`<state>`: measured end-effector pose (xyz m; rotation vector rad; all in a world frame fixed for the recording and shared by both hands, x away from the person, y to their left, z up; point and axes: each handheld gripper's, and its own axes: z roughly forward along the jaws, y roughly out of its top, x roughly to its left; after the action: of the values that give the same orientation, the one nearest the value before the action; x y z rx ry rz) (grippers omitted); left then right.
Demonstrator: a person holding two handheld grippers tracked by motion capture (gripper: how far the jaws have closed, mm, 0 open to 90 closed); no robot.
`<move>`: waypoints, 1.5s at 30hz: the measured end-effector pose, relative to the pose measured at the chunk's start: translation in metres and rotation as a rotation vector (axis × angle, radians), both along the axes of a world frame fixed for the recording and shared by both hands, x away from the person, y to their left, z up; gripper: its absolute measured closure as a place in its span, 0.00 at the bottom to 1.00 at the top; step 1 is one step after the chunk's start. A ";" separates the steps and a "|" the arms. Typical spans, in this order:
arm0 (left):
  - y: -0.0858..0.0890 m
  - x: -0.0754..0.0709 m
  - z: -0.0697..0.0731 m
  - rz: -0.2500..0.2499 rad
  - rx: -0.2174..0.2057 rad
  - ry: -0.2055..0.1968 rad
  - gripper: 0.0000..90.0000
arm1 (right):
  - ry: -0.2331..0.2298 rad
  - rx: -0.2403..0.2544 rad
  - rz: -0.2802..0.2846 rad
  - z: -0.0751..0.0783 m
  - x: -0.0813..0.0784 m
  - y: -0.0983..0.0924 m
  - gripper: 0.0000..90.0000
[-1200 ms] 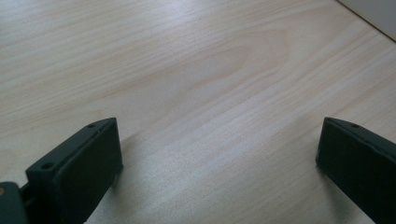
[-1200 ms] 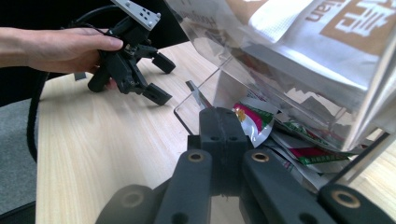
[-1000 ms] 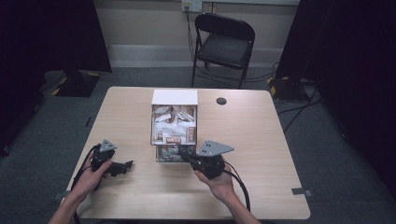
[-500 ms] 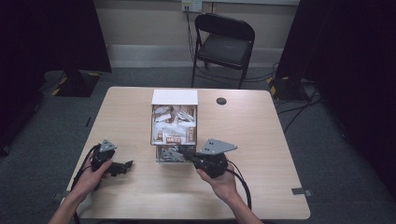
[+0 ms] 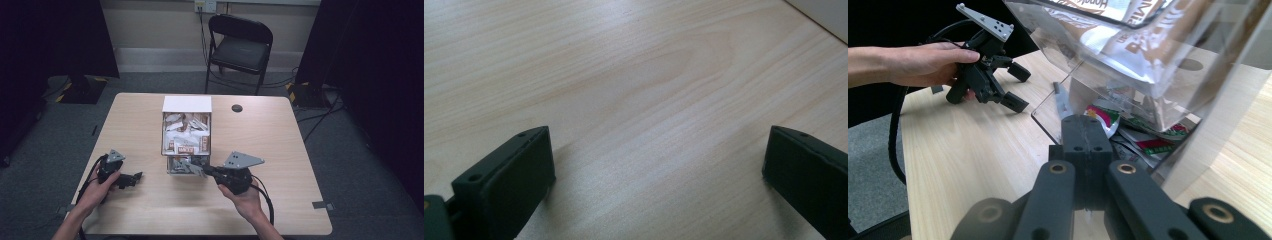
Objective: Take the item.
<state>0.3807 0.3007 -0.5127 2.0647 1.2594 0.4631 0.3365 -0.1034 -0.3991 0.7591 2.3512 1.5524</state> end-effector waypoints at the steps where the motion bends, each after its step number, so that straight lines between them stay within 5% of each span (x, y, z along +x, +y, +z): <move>1: 0.000 0.000 0.000 0.000 0.000 0.000 0.00 | 0.002 0.001 -0.002 0.000 0.000 -0.002 1.00; 25: 0.000 0.000 0.000 0.003 -0.002 0.000 0.00 | -0.006 -0.032 -0.089 -0.001 -0.008 -0.048 1.00; 45: 0.000 0.000 0.000 0.000 0.005 0.001 0.00 | 0.020 -0.055 -0.182 -0.008 0.007 -0.079 1.00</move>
<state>0.3806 0.3009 -0.5124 2.0689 1.2597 0.4658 0.3433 -0.1826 -0.4073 0.9512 2.2570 1.4062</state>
